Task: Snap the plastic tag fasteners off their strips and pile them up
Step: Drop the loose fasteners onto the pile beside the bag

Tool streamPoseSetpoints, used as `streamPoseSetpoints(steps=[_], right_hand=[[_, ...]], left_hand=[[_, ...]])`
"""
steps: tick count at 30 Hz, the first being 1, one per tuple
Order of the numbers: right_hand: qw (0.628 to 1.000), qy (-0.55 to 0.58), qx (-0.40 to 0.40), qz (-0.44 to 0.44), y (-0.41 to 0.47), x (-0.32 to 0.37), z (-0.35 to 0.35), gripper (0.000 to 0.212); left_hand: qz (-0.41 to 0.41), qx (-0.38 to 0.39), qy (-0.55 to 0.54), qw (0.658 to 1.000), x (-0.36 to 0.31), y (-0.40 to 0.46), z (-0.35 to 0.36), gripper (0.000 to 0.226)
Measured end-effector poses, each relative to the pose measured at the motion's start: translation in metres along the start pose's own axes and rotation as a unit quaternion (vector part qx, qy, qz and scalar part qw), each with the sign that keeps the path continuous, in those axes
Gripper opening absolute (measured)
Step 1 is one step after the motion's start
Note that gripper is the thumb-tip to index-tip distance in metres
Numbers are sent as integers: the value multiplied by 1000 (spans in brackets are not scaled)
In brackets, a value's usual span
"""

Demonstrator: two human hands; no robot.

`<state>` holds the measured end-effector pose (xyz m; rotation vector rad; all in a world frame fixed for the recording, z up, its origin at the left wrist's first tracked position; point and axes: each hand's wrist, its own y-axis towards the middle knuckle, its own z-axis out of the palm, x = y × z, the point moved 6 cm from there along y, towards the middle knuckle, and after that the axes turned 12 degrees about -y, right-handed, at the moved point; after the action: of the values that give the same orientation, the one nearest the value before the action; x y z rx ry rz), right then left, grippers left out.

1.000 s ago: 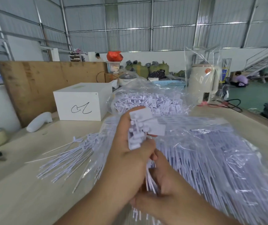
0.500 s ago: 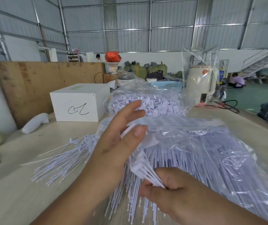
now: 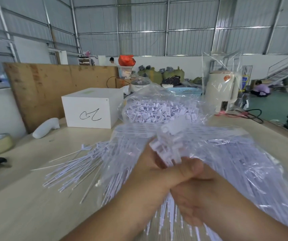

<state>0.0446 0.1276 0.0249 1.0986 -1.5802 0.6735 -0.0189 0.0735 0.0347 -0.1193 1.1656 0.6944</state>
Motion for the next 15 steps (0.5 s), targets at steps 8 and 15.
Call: streamPoseSetpoints(steps=[8, 15], right_hand=[[990, -55, 126, 19, -14, 0, 10, 16], [985, -165, 52, 4, -11, -1, -2, 10]], left_hand=[[110, -178, -26, 977, -62, 16, -57, 29], [152, -306, 209, 916, -122, 32, -143, 6]])
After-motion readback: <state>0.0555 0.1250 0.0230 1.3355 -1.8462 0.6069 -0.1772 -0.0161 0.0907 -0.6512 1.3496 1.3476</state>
